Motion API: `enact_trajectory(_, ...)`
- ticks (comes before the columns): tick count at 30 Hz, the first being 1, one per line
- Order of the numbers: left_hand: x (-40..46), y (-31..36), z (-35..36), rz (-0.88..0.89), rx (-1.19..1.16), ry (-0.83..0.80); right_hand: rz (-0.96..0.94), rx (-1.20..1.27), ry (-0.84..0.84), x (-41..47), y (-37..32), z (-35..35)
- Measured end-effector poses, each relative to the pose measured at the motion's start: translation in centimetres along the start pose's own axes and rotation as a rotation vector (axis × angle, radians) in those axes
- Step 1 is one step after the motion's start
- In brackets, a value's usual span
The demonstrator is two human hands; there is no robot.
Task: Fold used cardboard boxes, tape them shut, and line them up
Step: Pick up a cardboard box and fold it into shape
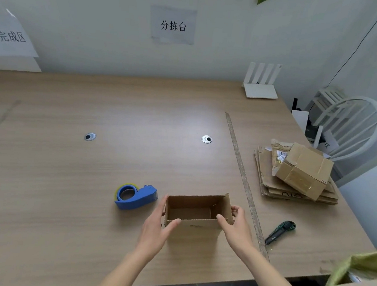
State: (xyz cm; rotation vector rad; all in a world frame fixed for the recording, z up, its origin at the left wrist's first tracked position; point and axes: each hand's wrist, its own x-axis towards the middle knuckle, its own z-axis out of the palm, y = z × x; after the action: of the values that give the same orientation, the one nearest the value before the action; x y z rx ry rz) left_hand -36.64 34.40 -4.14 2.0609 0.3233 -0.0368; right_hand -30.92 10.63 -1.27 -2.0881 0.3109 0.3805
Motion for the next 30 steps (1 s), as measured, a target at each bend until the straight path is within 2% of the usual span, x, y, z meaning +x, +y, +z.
enact_trajectory(6, -0.1, 0.1, 0.5, -0.051, -0.105, 0.049, -0.103, -0.117, -0.043, -0.5, -0.3, 0.2)
enact_trajectory(12, -0.1, -0.5, 0.1, -0.035, -0.084, 0.010, -0.253, -0.315, -0.096, -0.2, -0.6, -0.3)
enact_trajectory(17, -0.2, -0.5, -0.2, -0.042, -0.059, 0.002, -0.231, -0.534, -0.225, 1.2, -1.0, -0.6)
enact_trajectory(30, -0.6, -0.6, -0.7, -0.022, -0.003, -0.043, -0.225, -0.543, -0.294, 2.0, -1.6, -0.8)
